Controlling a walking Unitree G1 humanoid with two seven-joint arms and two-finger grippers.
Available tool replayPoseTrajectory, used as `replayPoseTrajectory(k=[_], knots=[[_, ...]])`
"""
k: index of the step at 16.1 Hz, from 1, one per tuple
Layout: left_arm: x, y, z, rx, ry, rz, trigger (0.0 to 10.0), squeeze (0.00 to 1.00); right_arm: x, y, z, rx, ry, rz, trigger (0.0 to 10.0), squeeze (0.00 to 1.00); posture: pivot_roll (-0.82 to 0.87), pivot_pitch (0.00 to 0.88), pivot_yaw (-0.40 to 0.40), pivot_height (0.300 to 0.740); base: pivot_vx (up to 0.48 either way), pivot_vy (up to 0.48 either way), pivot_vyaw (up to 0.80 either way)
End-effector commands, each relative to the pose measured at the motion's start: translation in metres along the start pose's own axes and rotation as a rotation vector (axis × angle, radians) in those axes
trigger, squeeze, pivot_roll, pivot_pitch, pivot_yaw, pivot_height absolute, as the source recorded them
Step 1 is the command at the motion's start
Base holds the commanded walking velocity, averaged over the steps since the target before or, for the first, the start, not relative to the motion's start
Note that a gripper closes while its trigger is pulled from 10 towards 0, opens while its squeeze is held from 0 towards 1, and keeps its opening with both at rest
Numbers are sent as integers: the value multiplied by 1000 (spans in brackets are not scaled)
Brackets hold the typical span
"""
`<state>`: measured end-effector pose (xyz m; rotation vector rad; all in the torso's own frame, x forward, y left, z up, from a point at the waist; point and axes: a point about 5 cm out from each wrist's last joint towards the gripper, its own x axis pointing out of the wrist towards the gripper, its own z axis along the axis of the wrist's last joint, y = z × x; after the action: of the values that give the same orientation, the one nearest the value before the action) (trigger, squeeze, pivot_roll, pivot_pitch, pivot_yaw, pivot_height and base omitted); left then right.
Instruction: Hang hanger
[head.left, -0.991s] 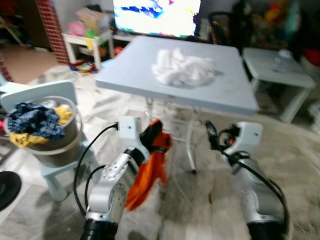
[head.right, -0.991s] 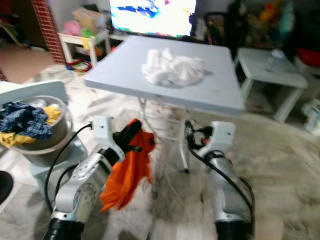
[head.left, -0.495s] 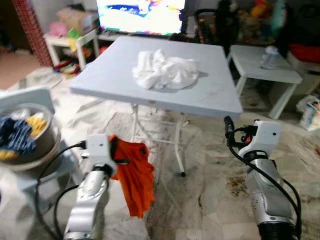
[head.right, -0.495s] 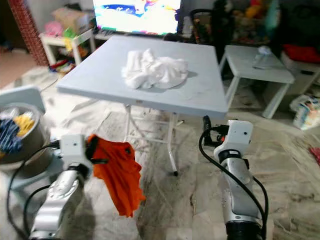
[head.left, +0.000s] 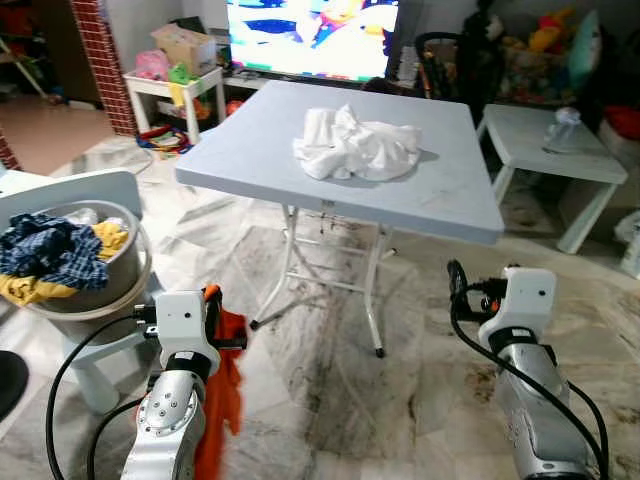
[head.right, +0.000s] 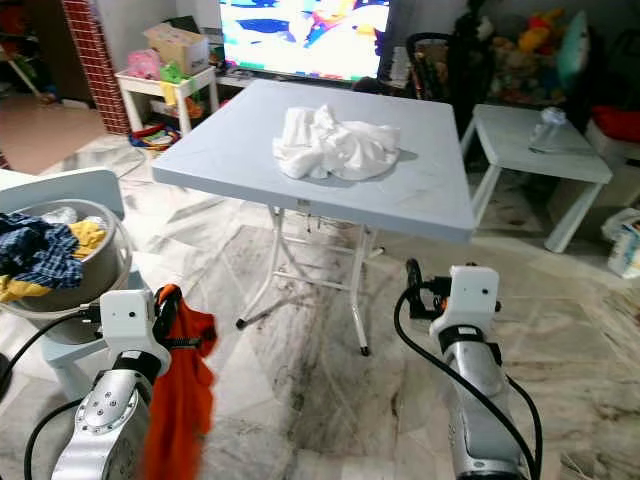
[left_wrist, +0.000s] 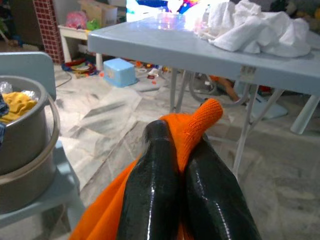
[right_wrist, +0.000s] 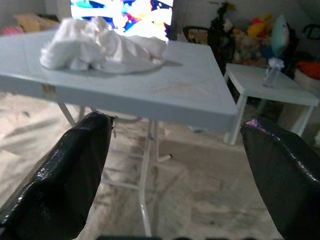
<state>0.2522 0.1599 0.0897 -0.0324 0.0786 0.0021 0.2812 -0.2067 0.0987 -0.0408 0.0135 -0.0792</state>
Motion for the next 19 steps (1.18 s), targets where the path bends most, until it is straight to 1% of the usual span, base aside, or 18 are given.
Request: replayPoseTrajectory(k=[1,3,5,7,12,19], knots=[[5,-1,13,0,-62,-14,10000,0,0,0,2,-12,4,14,10000,0,78,0,-59,740,0,0,0],[7,-7,16,-49,-64,-69,10000,0,-1,1,2,1,3,22,10000,0,74,0,-58,740,0,0,0],[5,-12,16,-78,-66,-100,10000,0,-2,5,3,29,-2,52,10000,0,73,0,-61,740,0,0,0],[4,-14,15,-98,-66,-109,10000,0,-2,8,5,35,-7,68,10000,0,73,0,-64,740,0,0,0],[4,-17,14,-122,-56,-138,10000,0,-1,12,8,45,-14,102,10000,0,68,0,-69,740,288,0,0],[2,-20,11,-144,-42,-155,10000,0,-3,11,8,51,-5,111,10000,0,59,0,-73,740,343,0,0]])
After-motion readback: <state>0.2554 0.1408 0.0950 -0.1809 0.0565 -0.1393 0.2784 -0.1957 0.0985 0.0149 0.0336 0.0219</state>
